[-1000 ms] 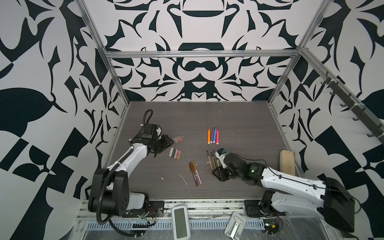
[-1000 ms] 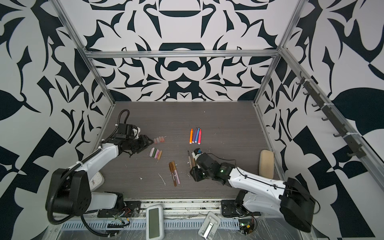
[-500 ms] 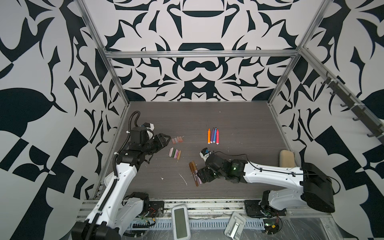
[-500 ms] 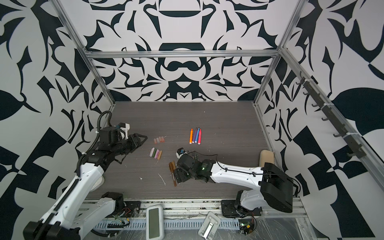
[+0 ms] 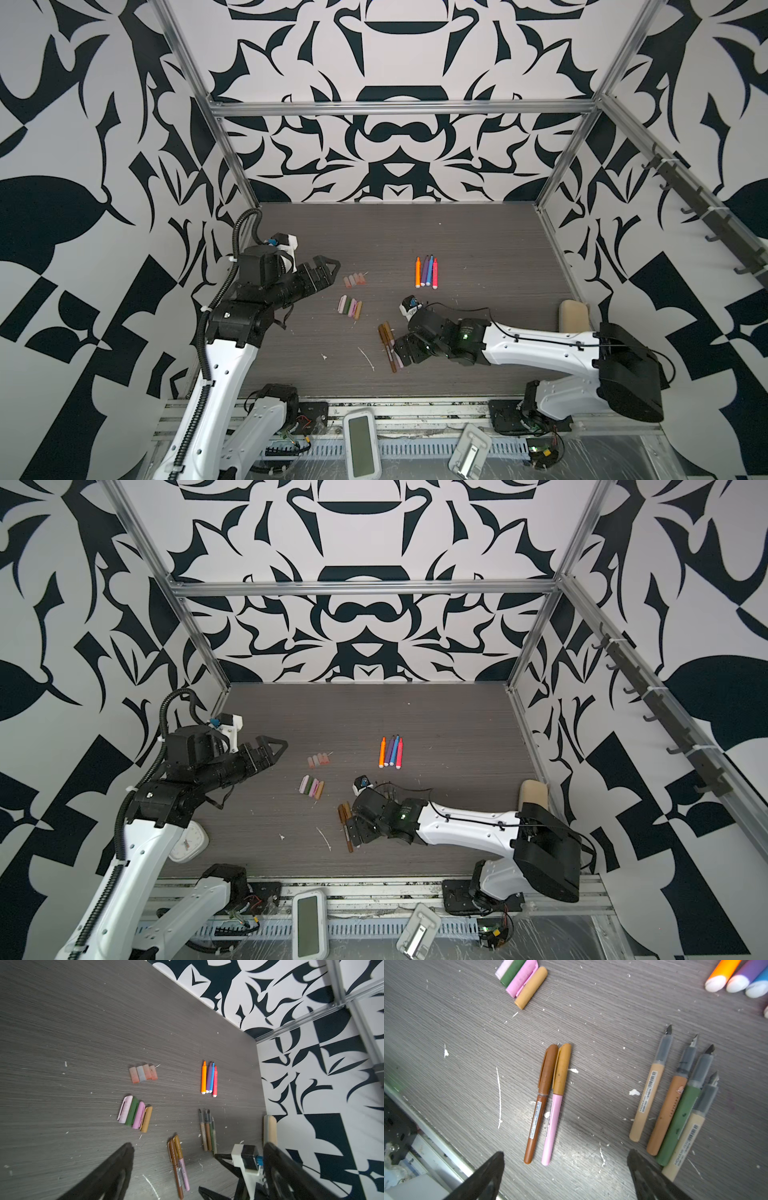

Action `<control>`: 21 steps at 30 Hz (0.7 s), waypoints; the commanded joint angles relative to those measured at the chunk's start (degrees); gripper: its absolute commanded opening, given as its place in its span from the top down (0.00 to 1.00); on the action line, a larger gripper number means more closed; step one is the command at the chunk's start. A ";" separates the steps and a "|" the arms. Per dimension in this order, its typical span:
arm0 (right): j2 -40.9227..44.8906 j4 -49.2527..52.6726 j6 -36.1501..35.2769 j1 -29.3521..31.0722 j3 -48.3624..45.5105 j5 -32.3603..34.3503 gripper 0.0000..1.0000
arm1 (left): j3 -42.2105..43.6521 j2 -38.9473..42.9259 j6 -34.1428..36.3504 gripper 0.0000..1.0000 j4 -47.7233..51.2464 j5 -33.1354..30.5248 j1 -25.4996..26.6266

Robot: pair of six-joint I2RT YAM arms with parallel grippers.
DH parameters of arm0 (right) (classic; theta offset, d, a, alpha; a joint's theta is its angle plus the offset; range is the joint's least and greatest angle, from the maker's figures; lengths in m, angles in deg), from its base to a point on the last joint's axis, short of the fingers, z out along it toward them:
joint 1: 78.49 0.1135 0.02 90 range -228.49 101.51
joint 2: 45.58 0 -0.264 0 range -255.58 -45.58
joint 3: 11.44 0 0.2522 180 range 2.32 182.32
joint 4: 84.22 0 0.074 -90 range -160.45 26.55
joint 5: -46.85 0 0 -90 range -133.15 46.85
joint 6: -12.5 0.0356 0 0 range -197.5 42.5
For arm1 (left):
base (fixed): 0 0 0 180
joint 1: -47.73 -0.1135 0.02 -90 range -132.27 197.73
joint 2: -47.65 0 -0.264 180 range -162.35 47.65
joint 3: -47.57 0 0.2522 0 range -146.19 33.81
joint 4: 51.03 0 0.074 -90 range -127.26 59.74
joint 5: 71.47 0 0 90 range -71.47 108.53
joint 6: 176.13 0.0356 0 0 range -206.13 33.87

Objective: Open the pen caps
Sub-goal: 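Move the right gripper over the brown-capped pens while the left arm draws back, then lower the open right gripper and close it on the pink pen body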

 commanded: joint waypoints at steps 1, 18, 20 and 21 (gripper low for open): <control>1.21 1.41 0.94 0.14 1.31 1.62 0.08 | -3.64 0.23 5.69 0.01 5.69 -1.67 -0.05; -7.43 5.33 0.33 0.20 8.22 1.80 0.28 | 6.85 2.83 10.03 0.03 2.05 0.34 -0.14; -7.44 5.24 0.33 0.16 8.01 1.89 0.28 | 7.12 2.52 9.68 0.04 1.80 0.99 -0.14; -7.52 5.15 0.37 0.17 7.89 1.97 0.28 | 7.25 2.40 9.35 0.05 1.66 1.08 -0.14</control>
